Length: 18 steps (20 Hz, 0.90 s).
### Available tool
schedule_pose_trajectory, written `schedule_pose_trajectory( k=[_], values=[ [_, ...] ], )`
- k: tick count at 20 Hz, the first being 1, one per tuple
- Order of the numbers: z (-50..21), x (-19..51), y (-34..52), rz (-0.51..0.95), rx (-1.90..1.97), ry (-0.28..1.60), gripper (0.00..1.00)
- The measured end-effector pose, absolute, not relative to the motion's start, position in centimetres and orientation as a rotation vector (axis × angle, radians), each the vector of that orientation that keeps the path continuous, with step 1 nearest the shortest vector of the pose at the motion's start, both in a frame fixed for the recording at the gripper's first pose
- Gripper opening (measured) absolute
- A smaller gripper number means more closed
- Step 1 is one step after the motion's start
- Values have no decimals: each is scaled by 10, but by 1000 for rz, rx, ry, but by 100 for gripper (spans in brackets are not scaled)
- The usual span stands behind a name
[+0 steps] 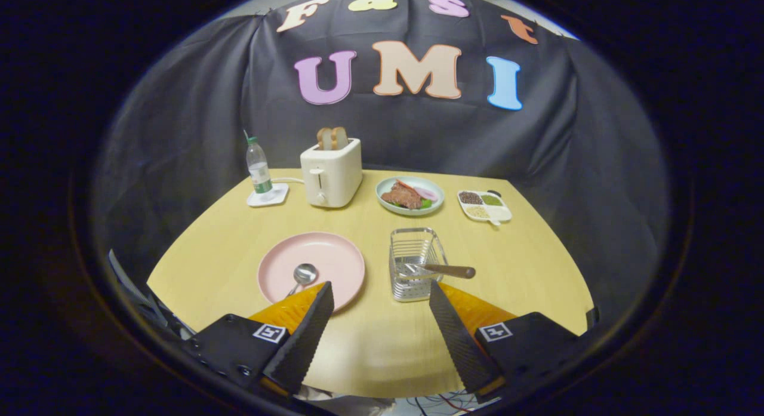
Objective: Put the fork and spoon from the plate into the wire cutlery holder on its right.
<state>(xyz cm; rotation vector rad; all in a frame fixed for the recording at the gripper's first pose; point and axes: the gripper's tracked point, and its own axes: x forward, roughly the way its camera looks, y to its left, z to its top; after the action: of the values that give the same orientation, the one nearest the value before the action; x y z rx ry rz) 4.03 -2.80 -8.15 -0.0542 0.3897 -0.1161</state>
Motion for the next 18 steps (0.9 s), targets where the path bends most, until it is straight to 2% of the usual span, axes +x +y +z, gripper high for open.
schedule_pose_trajectory(
  k=[7, 18],
  values=[
    [-106, 50, 21, -178, 2, 348, 100],
    [-200, 42, 104, -35, 62, 503, 99]
  ],
)
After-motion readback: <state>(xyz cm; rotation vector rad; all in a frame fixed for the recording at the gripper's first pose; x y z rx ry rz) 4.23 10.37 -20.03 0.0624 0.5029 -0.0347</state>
